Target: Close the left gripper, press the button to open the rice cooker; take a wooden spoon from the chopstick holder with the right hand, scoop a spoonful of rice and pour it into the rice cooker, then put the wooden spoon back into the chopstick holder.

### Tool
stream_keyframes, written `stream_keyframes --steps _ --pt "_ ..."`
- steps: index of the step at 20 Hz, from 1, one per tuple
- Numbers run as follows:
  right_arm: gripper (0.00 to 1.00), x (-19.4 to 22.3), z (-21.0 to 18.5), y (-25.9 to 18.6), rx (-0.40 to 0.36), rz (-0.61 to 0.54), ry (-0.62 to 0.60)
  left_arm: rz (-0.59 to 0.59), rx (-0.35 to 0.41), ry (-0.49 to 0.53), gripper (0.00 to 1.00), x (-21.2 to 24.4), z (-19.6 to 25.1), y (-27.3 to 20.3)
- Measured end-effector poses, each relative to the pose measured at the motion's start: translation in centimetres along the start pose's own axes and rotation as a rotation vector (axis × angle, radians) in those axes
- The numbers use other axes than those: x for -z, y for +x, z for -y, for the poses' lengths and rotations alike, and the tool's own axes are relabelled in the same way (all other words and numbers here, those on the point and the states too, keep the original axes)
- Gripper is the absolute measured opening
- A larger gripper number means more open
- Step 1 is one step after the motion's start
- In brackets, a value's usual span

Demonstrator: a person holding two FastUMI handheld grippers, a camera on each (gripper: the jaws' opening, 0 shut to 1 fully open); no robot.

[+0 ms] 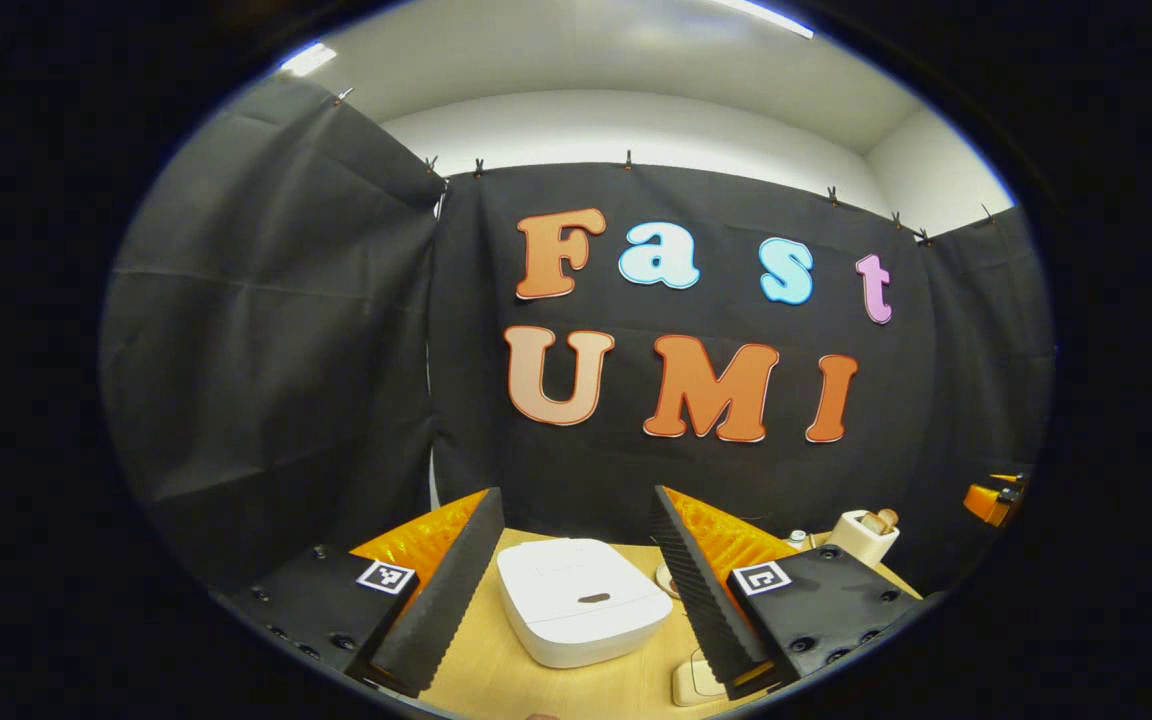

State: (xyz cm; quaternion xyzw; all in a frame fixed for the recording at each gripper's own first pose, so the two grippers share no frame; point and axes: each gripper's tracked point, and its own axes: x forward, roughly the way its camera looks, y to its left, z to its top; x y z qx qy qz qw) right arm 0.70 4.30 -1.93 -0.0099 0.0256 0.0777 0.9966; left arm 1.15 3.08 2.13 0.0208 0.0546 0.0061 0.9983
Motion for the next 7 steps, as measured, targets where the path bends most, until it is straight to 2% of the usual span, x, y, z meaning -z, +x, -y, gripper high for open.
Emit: stream_keyframes --steps 2,7 --pt "0.95 -0.44 0.20 -0.16 0.004 0.008 -0.006 -0.004 -0.006 -0.002 0.98 0.05 0.02 -0.35" --pt "0.95 -0.89 0.44 -0.80 0.011 0.017 0.012 -0.005 0.002 -0.010 1.00 -0.03 0.10 -0.24"
